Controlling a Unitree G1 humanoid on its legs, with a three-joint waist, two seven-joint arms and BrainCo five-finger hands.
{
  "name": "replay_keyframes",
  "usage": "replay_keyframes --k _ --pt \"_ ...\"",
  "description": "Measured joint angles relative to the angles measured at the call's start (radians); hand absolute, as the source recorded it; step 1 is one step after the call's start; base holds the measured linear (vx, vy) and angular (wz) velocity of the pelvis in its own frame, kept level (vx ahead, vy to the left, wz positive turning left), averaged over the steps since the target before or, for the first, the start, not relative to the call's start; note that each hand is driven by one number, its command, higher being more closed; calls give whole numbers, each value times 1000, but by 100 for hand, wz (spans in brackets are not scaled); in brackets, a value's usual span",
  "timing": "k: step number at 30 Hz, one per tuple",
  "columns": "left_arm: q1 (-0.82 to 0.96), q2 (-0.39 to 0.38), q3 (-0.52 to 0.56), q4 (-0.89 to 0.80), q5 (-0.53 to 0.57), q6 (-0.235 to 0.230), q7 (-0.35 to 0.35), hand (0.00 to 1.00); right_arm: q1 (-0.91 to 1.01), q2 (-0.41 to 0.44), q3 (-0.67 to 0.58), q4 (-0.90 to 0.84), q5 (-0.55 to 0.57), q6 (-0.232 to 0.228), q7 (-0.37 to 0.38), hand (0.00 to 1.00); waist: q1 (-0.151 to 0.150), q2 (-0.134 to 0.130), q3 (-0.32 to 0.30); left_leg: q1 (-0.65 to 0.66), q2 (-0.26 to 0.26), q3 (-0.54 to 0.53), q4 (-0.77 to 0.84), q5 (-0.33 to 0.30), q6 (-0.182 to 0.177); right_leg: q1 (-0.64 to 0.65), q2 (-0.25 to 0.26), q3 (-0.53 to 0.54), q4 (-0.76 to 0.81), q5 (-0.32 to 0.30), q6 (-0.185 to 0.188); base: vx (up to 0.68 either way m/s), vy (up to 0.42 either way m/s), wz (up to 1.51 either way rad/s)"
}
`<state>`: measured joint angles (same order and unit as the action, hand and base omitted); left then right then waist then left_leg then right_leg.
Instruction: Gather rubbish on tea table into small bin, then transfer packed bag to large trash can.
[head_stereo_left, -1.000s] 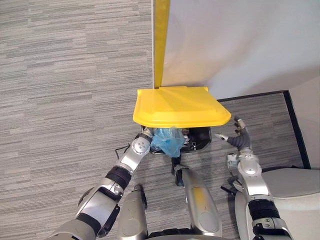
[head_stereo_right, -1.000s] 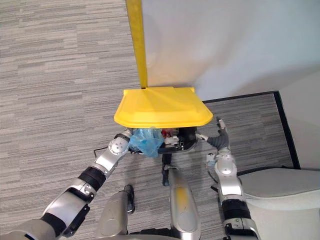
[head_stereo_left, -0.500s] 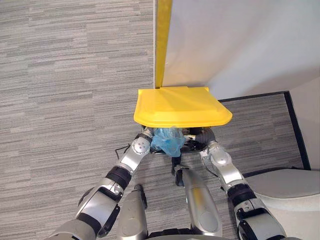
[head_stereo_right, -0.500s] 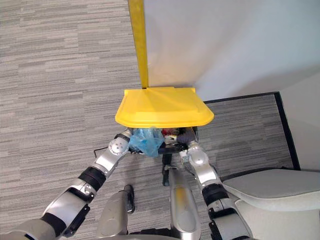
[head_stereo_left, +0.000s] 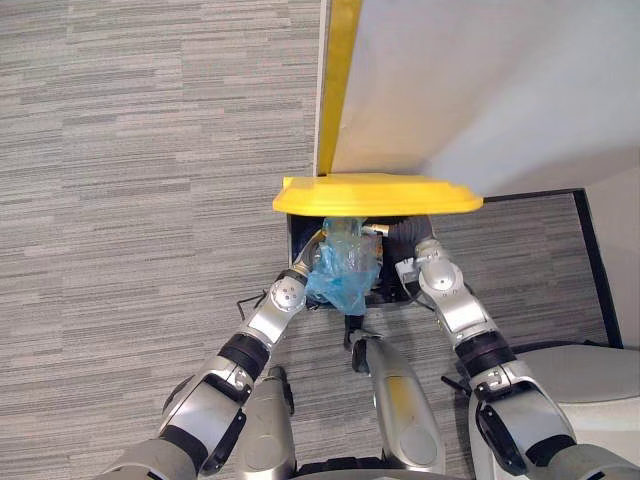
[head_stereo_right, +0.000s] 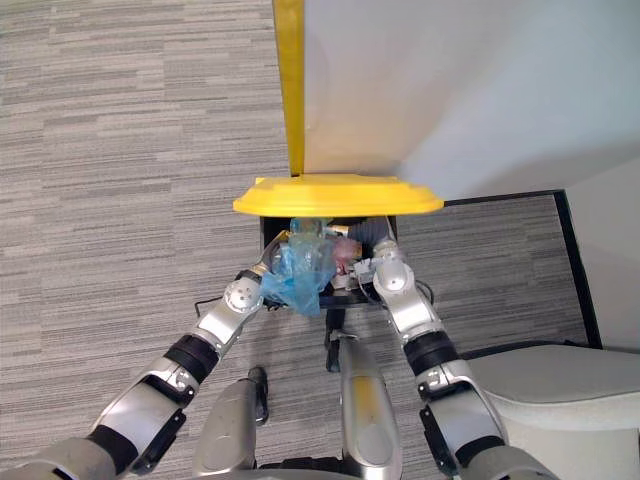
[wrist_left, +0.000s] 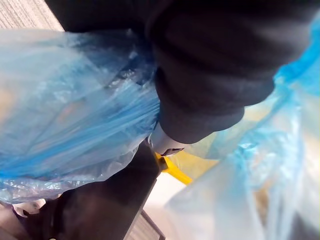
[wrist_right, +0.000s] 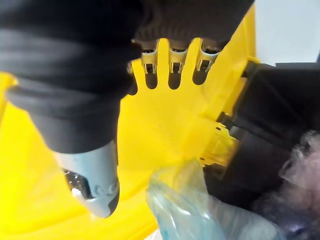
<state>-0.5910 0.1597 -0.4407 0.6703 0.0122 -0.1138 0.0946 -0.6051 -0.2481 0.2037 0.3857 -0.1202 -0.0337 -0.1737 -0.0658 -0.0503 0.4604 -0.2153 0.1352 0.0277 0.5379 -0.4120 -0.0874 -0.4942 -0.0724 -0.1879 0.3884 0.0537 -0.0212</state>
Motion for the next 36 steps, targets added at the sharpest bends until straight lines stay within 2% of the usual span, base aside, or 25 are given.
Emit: replay_keyframes --k 24,27,32,34,36 --pt "-22 -22 -22 -3 0 0 6 100 -58 -38 33 -14 5 1 3 0 -7 5 -2 -14 3 1 33 -3 -2 -5 5 5 13 2 -5 -6 -9 -1" --pt "-63 -22 -2 -2 1 1 21 100 -81 -37 43 -10 5 1 3 0 -9 14 -1 -59 13 21 79 -24 -2 -55 18 28 27 9 -15 -23 -28 -22" --pt "-65 -21 20 8 2 2 38 100 -84 -37 43 -6 5 1 3 0 -10 18 -1 -77 22 27 91 -26 -5 -70 25 27 31 11 -17 -6 -32 -6" --pt "-104 -23 21 49 21 4 44 100 -103 -38 43 -6 5 1 3 0 -12 26 0 -123 22 26 117 -31 -5 -109 22 27 43 13 -21 -33 -30 1" --pt "-146 -22 31 82 36 23 56 100 -115 -37 43 -6 5 1 3 0 -12 30 0 -169 23 22 142 -38 -6 -149 22 27 52 14 -22 -39 -35 0"
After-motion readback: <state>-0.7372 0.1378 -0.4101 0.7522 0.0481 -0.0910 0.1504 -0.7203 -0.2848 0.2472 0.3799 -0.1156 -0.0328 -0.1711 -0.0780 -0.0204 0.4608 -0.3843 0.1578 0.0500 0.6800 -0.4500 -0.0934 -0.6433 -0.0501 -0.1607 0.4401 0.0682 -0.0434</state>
